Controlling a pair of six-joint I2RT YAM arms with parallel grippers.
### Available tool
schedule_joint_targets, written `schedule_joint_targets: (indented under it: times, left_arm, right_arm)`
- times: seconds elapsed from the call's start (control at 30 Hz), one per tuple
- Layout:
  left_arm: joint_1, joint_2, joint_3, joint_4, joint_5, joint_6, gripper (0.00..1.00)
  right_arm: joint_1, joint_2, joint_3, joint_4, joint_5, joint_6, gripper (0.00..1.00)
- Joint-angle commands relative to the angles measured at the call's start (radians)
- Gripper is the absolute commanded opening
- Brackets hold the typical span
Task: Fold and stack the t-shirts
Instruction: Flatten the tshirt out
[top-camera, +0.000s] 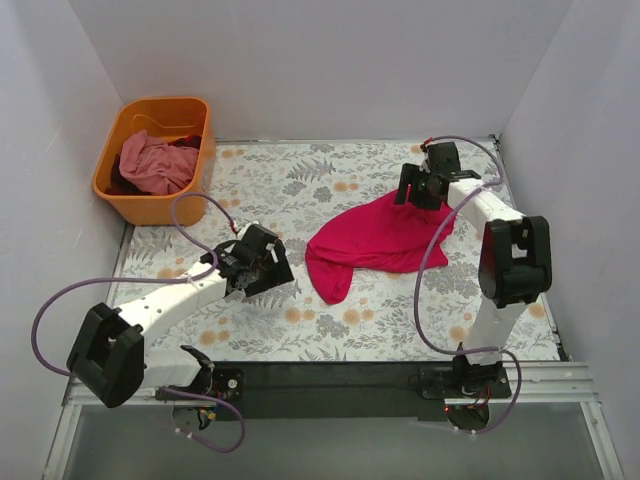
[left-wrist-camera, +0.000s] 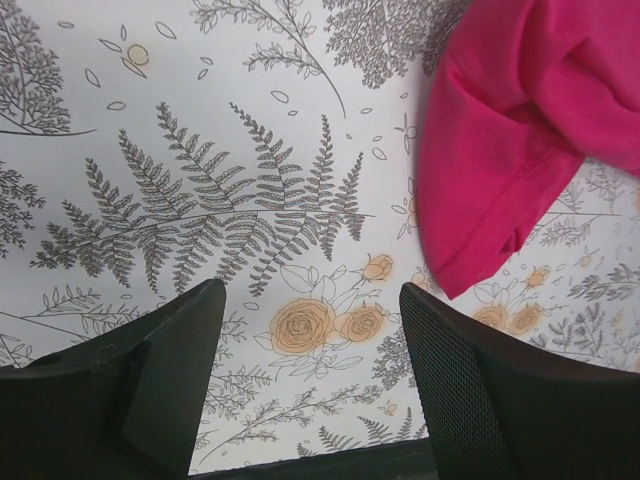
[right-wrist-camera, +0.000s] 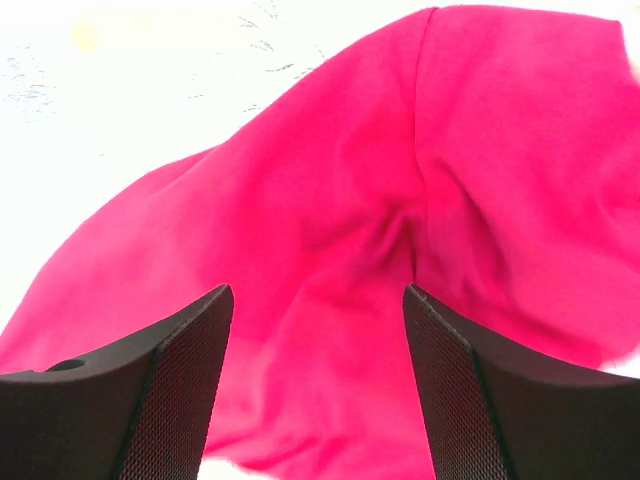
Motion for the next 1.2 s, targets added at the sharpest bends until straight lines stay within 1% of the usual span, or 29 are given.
schedule_joint_targets:
  times: [0.0, 0.03, 0.07, 0.1, 0.13, 0.17, 0.23, 0.27, 0.3, 0.37, 0.5, 0.67, 0.8, 0.9, 1.0, 1.03, 1.07, 1.17]
  left_arm:
    - [0.006, 0.051, 0.021, 0.014, 0.053, -0.007, 0.7]
    - [0.005, 0.08, 0.025, 0.022, 0.09, -0.006, 0.7]
    - [0.005, 0.097, 0.025, 0.025, 0.107, -0.004, 0.7]
    - [0.005, 0.111, 0.028, 0.039, 0.124, -0.004, 0.7]
    - [0.005, 0.143, 0.031, 0.047, 0.13, -0.006, 0.7]
    - [0.005, 0.157, 0.035, 0.056, 0.177, -0.006, 0.7]
    - [0.003, 0.192, 0.044, 0.074, 0.199, -0.01, 0.7]
    - [0.003, 0.224, 0.06, 0.082, 0.221, -0.01, 0.7]
    - [-0.001, 0.244, 0.07, 0.096, 0.227, -0.012, 0.7]
    - [-0.01, 0.293, 0.102, 0.106, 0.238, -0.022, 0.7]
    - [-0.043, 0.373, 0.156, 0.119, 0.239, -0.032, 0.7]
    - [-0.055, 0.433, 0.182, 0.126, 0.236, -0.042, 0.69]
    - [-0.066, 0.476, 0.189, 0.145, 0.245, -0.056, 0.68]
    - [-0.075, 0.503, 0.196, 0.152, 0.251, -0.064, 0.66]
    - [-0.079, 0.539, 0.205, 0.159, 0.245, -0.072, 0.63]
    - [-0.079, 0.549, 0.206, 0.157, 0.244, -0.079, 0.63]
    - [-0.079, 0.552, 0.205, 0.157, 0.232, -0.085, 0.62]
    - [-0.079, 0.572, 0.205, 0.159, 0.212, -0.102, 0.53]
  right_arm:
    - [0.015, -0.172, -0.08, -0.057, 0.062, -0.027, 0.76]
    - [0.017, -0.253, -0.185, -0.063, 0.112, -0.03, 0.76]
    - [0.015, -0.294, -0.238, -0.063, 0.137, -0.031, 0.76]
    - [0.008, -0.336, -0.34, -0.061, 0.157, -0.03, 0.76]
    - [-0.002, -0.412, -0.385, -0.063, 0.173, -0.022, 0.75]
    - [-0.018, -0.449, -0.428, -0.061, 0.179, -0.013, 0.74]
    - [-0.11, -0.532, -0.547, -0.043, 0.151, 0.033, 0.72]
    - [-0.148, -0.552, -0.586, -0.007, 0.1, 0.047, 0.7]
    - [-0.228, -0.566, -0.614, 0.012, 0.061, 0.067, 0.69]
    - [-0.273, -0.583, -0.657, 0.043, 0.016, 0.082, 0.69]
    - [-0.288, -0.531, -0.66, 0.103, -0.036, 0.095, 0.69]
    - [-0.281, -0.448, -0.666, 0.139, -0.103, 0.062, 0.69]
    - [-0.229, -0.402, -0.66, 0.158, -0.12, 0.068, 0.68]
    - [-0.201, -0.382, -0.656, 0.173, -0.094, 0.082, 0.66]
    - [-0.198, -0.359, -0.656, 0.182, -0.051, 0.107, 0.61]
    - [-0.198, -0.356, -0.659, 0.182, -0.024, 0.114, 0.56]
    - [-0.198, -0.355, -0.66, 0.185, -0.01, 0.121, 0.54]
    - [-0.198, -0.35, -0.677, 0.199, 0.036, 0.138, 0.52]
